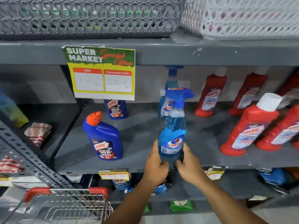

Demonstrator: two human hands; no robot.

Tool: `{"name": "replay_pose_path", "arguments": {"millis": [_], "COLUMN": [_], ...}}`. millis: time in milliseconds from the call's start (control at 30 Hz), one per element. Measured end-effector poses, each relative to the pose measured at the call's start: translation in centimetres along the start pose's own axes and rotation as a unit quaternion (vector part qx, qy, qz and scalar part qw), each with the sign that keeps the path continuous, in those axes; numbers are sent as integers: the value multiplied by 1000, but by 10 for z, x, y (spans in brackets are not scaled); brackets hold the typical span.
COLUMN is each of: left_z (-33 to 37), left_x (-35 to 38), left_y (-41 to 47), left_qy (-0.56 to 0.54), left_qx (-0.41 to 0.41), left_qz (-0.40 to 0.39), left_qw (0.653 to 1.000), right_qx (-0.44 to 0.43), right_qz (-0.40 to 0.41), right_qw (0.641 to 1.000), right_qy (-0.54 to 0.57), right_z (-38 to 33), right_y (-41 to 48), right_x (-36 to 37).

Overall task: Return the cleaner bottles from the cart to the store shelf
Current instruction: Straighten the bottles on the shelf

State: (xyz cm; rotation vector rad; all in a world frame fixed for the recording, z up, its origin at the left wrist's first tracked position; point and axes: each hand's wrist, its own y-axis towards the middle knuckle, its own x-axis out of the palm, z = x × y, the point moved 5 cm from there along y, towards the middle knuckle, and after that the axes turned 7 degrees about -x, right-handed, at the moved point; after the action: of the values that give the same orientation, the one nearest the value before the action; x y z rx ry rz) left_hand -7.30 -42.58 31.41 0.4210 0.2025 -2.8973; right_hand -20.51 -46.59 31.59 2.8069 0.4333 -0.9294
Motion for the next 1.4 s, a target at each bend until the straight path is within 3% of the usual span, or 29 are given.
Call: {"name": "replay_pose_path", "arguments": {"millis": [200, 267, 333, 367, 467, 533, 667, 867, 1100, 1167, 1233, 1267, 1333, 1400], "left_z": [-9, -13, -4, 5, 38, 55, 68, 55, 62, 68, 74, 77, 86, 98], "left_x": [1, 2, 22, 42, 117, 161, 214, 211, 203, 202, 211, 222, 256, 292], "left_y": [-4, -18, -40, -49, -51, -32, 6, 1, -8, -21, -40, -48, -50, -32], "left_qy": [-2, 44, 79, 90, 101, 75, -9, 11, -4, 33, 91, 118, 138, 105], "left_qx": [6, 1, 60, 91, 169, 134, -4, 28, 19, 40, 96, 129, 177, 147], "left_qz": [35, 153, 265, 283, 204, 123, 8, 37, 76, 150, 218, 212, 124, 23], "left_qw": [999, 987, 959, 951, 959, 980, 1000, 999, 997, 987, 967, 962, 967, 983], "right_qx": [-17, -39, -77, -98, -131, -99, -46, -63, -69, -65, -76, -80, -55, -2], "right_qz": [-17, 27, 98, 132, 219, 227, 51, -39, -49, -27, 56, 114, 225, 231], "right_qw": [999, 996, 987, 980, 960, 962, 995, 996, 995, 994, 990, 984, 970, 971], "right_qy": [23, 71, 105, 109, 119, 118, 74, 46, 61, 80, 108, 112, 80, 68], "right_z": [11, 23, 43, 56, 94, 120, 134, 127, 125, 134, 152, 164, 197, 221], "right_y": [-3, -15, -34, -45, -64, -54, -27, -26, -29, -38, -53, -60, -65, -54], "right_x": [-1, -18, -53, -74, -142, -174, -184, -159, -155, -169, -199, -219, -265, -302]}}
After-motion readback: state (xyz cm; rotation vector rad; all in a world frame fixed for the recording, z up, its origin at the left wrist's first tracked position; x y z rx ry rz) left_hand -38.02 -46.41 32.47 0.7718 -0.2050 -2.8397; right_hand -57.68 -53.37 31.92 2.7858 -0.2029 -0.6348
